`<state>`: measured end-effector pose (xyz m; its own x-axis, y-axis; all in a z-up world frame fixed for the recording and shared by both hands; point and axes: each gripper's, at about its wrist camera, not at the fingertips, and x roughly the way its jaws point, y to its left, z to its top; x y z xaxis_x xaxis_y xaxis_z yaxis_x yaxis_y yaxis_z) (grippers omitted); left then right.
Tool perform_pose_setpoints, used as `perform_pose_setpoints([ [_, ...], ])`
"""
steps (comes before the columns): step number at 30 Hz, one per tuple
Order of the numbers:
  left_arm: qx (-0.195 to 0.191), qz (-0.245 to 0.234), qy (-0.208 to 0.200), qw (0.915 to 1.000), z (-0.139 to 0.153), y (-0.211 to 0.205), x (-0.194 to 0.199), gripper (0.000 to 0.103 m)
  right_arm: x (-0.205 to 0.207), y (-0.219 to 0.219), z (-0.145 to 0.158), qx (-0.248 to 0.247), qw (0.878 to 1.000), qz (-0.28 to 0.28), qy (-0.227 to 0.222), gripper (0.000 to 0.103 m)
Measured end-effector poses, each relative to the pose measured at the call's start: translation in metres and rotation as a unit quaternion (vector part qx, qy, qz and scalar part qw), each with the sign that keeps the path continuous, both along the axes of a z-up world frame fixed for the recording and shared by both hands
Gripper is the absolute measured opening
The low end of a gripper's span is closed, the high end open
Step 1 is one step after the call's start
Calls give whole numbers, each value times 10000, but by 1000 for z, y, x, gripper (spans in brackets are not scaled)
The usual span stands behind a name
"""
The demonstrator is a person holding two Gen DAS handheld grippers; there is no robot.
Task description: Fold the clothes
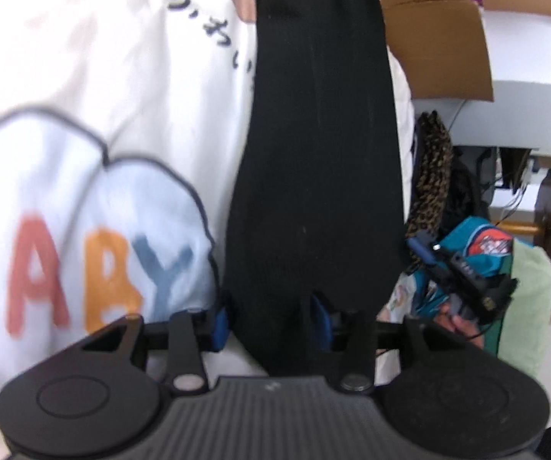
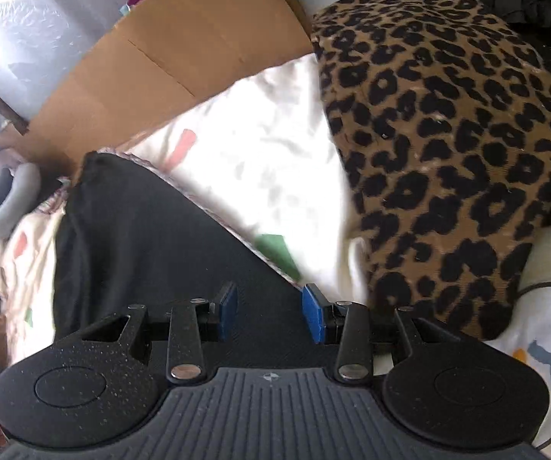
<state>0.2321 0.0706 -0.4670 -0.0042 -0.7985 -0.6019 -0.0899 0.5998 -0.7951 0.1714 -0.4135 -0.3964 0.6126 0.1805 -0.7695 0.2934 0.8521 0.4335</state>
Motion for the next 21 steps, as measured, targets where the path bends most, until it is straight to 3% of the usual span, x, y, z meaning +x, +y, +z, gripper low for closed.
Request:
perform_pose_setpoints([
  [5, -259, 234, 112, 9993, -6, -9, -28, 45, -1, 4, -12, -278, 9991, 202, 234, 41],
  [11, -266, 342, 124, 9990, -2, -30, -48, 44, 7, 15, -16, -648, 9955, 562, 400, 41],
  [17, -225, 864, 207, 9958, -7, -29, -64, 40, 10, 21, -18, -875, 9923, 772, 413, 41],
  [21, -243, 1414, 233, 9894, -7, -31, -78, 37, 10, 21, -16, -889, 9908, 920, 435, 41],
])
